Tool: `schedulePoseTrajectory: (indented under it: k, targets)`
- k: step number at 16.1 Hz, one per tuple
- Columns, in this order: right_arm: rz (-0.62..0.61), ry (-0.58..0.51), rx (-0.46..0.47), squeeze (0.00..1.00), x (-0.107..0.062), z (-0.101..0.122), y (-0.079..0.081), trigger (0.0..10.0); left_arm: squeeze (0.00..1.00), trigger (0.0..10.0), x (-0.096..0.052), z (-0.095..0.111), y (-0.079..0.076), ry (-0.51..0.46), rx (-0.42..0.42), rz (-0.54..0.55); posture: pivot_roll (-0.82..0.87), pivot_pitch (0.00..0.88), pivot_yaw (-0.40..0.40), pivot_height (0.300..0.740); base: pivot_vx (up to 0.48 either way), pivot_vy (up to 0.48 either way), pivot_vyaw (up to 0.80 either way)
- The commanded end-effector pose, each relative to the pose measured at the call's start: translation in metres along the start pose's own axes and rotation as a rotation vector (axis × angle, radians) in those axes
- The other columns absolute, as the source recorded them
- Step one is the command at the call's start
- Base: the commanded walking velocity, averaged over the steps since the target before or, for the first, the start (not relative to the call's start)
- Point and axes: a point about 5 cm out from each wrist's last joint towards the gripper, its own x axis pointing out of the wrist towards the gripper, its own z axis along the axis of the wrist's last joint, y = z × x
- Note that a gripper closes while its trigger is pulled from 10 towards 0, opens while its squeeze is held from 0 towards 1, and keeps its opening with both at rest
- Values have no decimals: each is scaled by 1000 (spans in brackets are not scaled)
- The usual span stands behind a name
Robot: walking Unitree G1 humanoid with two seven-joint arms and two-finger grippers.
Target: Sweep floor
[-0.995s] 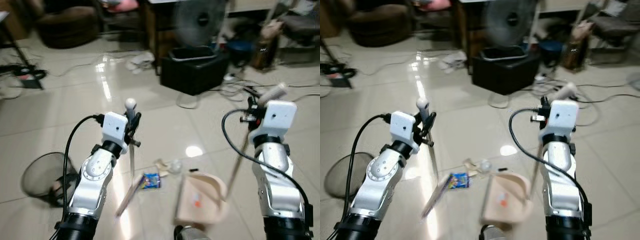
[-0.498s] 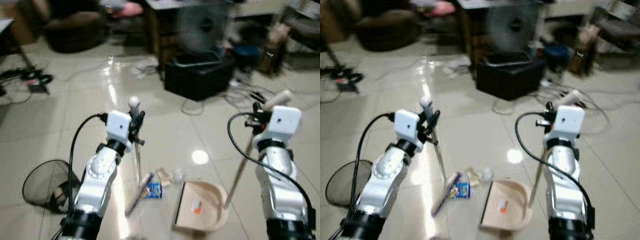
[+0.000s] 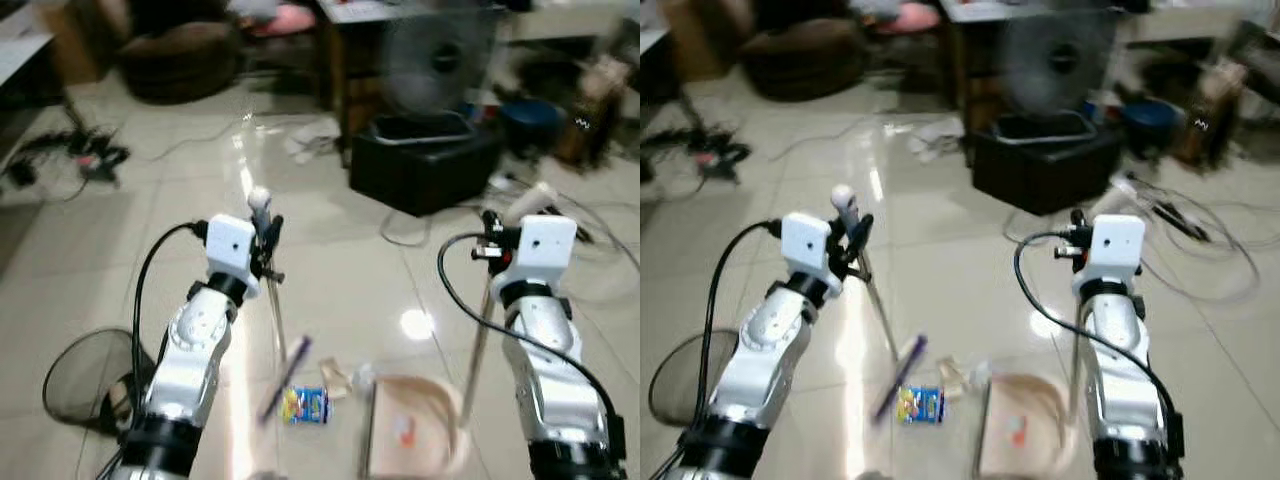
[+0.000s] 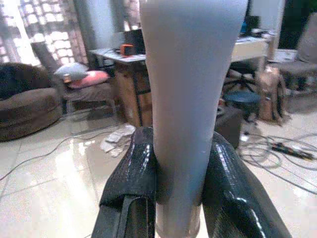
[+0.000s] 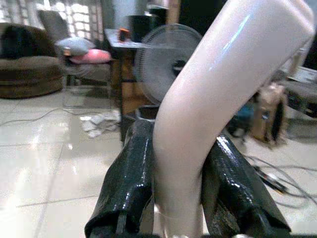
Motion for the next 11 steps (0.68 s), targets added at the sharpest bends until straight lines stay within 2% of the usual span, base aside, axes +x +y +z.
schedulePoseTrajectory:
  k: [1, 9, 11]
  targets:
    - [34, -26, 85, 0, -1, 6, 13, 10000, 0, 10000, -2, 5, 17, -12, 52, 41, -39, 36, 39, 740, 0, 0, 0]
    - [13, -11, 78, 0, -11, 1, 10, 10000, 0, 10000, -6, 3, 26, 18, 85, 36, -33, 74, 54, 740, 0, 0, 0]
    - [-41, -12, 65, 0, -12, 2, 1, 10000, 0, 10000, -2, 0, 25, 30, 68, 19, -34, 87, 62, 740, 0, 0, 0]
